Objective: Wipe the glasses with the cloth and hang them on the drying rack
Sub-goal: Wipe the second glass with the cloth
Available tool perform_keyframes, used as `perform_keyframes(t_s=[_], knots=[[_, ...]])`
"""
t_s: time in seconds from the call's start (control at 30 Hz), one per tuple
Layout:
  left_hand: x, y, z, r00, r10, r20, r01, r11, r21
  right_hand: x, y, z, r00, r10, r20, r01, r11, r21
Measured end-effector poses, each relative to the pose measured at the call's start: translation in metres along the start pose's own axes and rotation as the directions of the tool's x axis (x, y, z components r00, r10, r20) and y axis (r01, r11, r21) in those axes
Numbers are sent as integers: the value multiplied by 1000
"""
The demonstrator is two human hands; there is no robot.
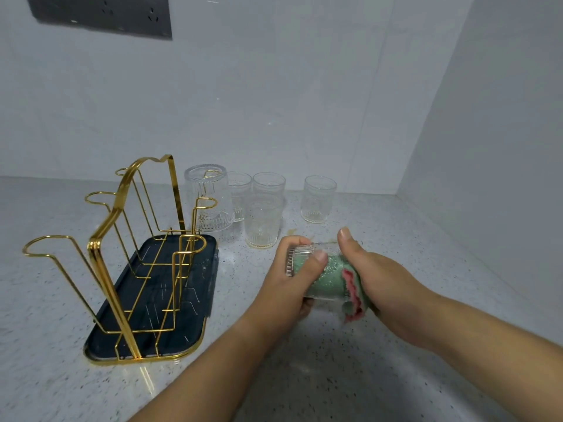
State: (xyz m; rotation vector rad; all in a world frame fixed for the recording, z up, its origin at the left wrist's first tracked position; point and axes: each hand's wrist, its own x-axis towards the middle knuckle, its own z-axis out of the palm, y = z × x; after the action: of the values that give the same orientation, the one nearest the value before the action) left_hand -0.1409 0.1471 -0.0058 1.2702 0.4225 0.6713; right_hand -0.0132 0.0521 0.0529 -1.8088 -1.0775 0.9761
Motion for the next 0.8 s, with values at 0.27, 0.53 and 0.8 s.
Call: perform_keyframes(t_s=[0.27,0.53,0.8], knots=[[10,13,-17,890,-337,307,424,858,-289,-6,-6,-8,762,-488,425,534,103,-840],[7,19,-16,839,-459,293,541,764,-352,-11,11,-19,704,-631,326,616,313,-723],[8,19,-12,852,-471,228,511,654,-558,-5,12,-23,916,-375,143,401,866,-299]])
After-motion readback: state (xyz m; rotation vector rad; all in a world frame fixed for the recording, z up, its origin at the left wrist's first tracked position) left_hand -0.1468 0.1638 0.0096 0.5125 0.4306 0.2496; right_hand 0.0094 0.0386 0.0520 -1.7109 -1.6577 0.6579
